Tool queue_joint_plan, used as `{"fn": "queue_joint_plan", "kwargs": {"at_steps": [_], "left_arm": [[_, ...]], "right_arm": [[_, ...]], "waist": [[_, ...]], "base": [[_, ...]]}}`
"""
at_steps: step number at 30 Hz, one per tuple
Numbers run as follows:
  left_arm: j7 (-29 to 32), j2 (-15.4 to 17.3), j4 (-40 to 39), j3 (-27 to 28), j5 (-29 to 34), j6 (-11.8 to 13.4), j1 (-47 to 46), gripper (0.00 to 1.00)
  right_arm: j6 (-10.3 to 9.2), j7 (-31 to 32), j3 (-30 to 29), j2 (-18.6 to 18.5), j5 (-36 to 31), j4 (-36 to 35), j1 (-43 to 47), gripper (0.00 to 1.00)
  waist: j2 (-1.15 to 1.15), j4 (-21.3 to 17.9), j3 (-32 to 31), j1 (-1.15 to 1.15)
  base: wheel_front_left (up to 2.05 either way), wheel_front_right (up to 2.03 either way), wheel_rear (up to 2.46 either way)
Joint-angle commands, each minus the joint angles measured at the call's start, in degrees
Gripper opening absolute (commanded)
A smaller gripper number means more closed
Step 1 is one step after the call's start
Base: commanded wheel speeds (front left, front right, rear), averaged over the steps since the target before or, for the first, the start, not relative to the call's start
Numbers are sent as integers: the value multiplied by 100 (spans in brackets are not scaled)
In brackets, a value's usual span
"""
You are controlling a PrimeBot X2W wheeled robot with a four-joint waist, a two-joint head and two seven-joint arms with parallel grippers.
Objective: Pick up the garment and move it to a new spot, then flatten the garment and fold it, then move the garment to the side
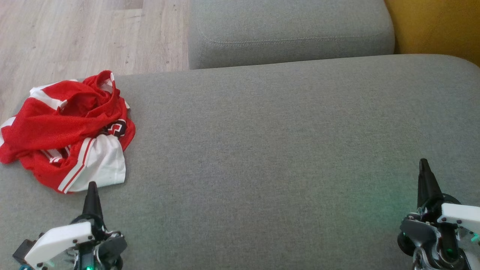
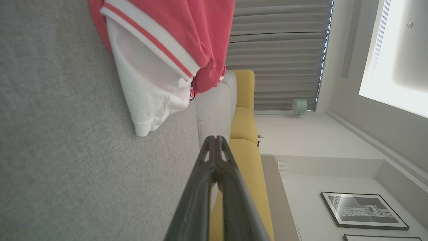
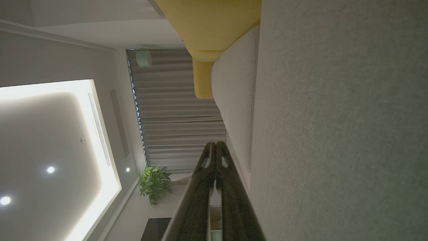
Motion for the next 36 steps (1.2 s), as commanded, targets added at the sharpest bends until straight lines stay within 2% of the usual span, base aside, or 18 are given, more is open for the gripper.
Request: {"fn": "queue_joint_plan", "kwargs": {"at_steps": [1,36], "left_arm": [[18,26,-171,227,-31,-40,-266,0],[18,26,-171,227,-31,-40,-266,0]], "right_arm": [[-4,33,121,-28,-18,-212,-309,0],[-4,33,121,-28,-18,-212,-309,0]], "waist": [[0,0,0,0],[0,0,0,0]], "base": [[0,0,0],[0,0,0]]}}
